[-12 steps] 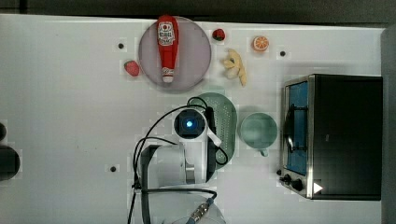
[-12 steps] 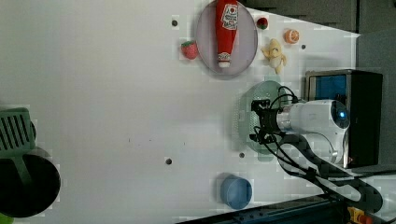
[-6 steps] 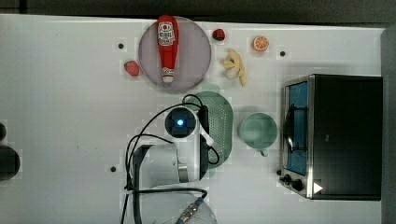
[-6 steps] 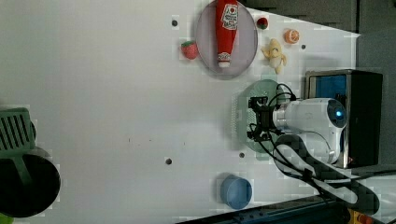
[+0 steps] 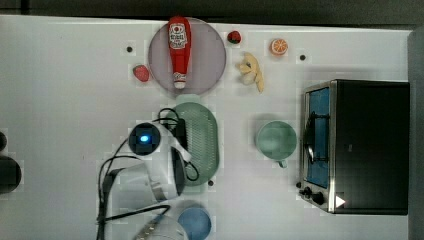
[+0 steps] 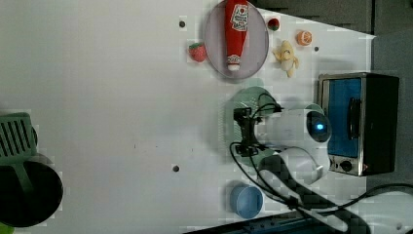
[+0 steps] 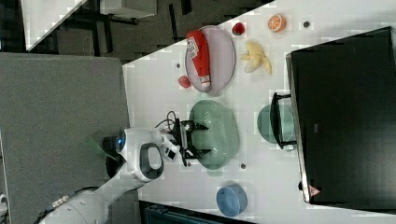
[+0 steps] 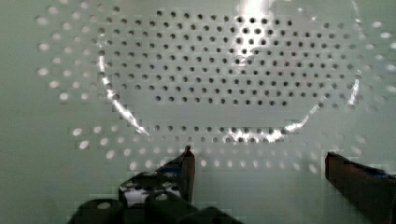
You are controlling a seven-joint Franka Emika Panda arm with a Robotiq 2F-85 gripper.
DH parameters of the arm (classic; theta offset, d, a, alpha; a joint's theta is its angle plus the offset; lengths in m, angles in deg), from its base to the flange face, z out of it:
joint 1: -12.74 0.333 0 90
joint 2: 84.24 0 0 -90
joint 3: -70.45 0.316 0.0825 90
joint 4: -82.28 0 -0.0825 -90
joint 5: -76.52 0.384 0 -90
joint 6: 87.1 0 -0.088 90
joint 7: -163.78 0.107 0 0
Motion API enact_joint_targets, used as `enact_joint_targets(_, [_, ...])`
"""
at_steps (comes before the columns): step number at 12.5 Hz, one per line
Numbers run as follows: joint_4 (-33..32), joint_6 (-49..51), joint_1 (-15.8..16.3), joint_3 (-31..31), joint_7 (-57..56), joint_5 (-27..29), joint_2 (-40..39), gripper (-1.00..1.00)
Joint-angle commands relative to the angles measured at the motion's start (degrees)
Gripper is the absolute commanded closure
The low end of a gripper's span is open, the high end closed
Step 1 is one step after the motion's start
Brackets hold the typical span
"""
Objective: Drag strainer right to left.
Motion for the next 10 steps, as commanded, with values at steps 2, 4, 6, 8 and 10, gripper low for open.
enact_joint_targets(2, [5.3,0.0,5.1,1.0,7.7,-0.4,-3.0,-1.0])
enact_joint_targets(4, [7.7,0.2,7.5,1.0,8.5,-0.3,-4.7,-1.0])
enact_joint_targets(6, [10.1,0.3,9.5,1.0,9.5,0.1,-6.5,-1.0])
enact_joint_targets(8, [12.4,0.9,10.9,1.2,11.3,1.4,-7.3,-1.0])
enact_joint_targets(10, [14.2,3.8,11.6,2.0,12.1,3.6,-7.5,-1.0])
